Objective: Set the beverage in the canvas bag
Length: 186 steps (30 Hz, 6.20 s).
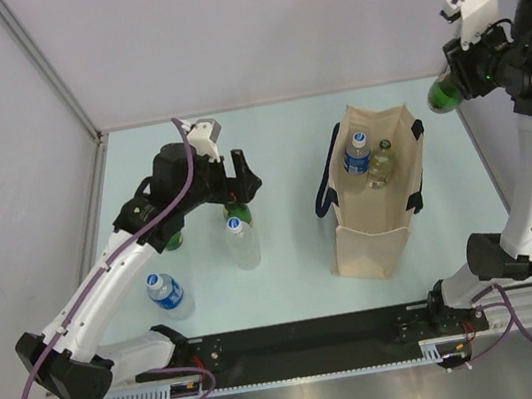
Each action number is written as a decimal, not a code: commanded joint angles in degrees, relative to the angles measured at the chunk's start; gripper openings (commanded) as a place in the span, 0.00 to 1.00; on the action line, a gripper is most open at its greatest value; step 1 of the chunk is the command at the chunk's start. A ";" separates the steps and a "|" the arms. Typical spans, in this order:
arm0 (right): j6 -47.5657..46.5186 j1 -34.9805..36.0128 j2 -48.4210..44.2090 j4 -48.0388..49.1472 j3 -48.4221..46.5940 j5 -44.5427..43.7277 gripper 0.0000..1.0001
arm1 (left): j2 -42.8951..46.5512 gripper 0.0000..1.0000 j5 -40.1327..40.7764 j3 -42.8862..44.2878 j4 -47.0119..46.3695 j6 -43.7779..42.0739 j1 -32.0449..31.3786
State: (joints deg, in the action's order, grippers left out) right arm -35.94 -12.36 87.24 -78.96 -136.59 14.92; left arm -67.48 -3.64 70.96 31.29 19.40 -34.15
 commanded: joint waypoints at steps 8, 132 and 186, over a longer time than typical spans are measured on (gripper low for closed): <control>2.63 15.17 -2.25 7.51 -2.19 -1.04 0.00 | 4.02 0.96 0.91 -2.93 -3.16 -0.77 0.49; -0.44 60.79 18.14 52.24 42.11 32.10 0.82 | 36.02 1.00 22.27 -19.10 4.40 9.25 3.13; 12.21 15.28 -16.83 29.13 25.66 26.91 0.00 | 11.06 1.00 7.86 -14.45 -8.70 4.25 3.13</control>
State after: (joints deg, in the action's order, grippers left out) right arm -23.81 7.40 74.19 -54.94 -113.45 38.44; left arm -55.66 5.85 53.76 24.67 24.97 -31.35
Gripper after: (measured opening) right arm 0.383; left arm 0.996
